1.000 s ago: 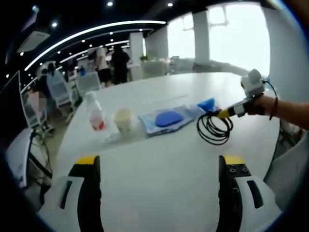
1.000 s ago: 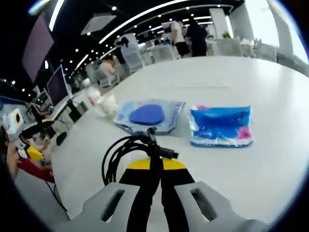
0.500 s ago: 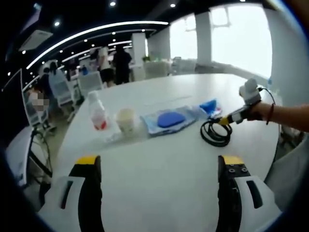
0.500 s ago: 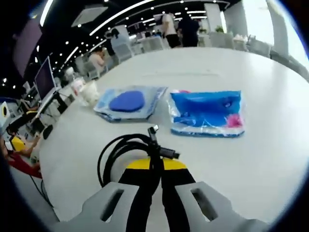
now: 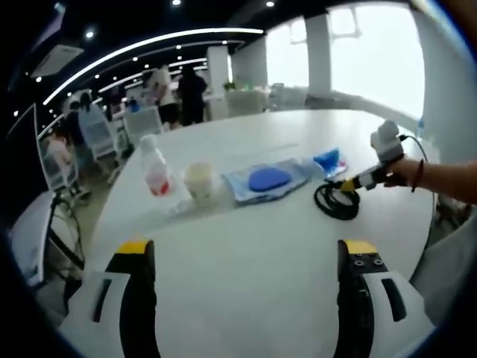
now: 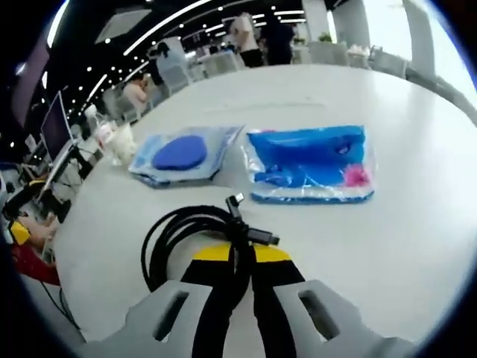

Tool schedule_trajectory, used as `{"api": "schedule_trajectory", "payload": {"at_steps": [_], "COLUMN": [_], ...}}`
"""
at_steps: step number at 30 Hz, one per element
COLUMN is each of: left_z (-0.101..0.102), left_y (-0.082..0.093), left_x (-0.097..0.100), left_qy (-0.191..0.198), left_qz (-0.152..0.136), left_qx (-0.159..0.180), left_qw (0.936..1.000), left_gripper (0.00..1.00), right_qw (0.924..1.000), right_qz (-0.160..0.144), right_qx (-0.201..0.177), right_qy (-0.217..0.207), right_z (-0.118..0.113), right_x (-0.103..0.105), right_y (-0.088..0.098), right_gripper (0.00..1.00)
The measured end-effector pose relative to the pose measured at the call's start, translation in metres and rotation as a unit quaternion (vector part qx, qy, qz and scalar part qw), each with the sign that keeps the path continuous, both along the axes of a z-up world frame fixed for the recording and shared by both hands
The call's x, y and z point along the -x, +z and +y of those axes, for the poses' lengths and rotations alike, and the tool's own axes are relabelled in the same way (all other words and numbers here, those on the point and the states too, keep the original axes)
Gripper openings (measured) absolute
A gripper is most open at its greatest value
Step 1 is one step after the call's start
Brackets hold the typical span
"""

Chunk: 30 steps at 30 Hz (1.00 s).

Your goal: Arrange the tabletop items into an orderly group along one side of the table until the central work area is clear of visible clutter.

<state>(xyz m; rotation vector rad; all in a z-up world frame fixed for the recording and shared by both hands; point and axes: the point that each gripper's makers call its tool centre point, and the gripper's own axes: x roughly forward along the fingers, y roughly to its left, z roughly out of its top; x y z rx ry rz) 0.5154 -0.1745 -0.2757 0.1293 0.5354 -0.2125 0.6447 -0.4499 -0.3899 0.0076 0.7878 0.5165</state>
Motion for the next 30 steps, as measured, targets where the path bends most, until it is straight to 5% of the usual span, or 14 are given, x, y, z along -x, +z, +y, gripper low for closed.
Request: {"api": "schedule_trajectory", "payload": {"at_steps": [9,18,30], "left_z": [0.003,-0.005,-0.002], "left_y": [0.002,0.011,0.019], "left_x": [0.0,0.001,0.014], "left_qy": [0.0,-0.015,-0.029], "left_qz": [-0.004,-0.012,-0.006], "left_qx": [-0.007,-0.001,-0.003], "left_qw": [1.0,0.9998,0.9995], "left_gripper": [0.99,0.99,0.99], "right_qw": [0.9989,0.9952,0.989], "right_qz": [-0.036,-0.093,-0.134], "right_qx": [-0.008,-0.031,-0.055], "right_qy": [-0.028,-0.002,0.03], "right_z": [-0.006,0.004,0.009], "right_x": [-0.003,0.02,0.072], "right_y": [0.028,0.086,0.147], "right_gripper": [0.66,0.96,1.0]}}
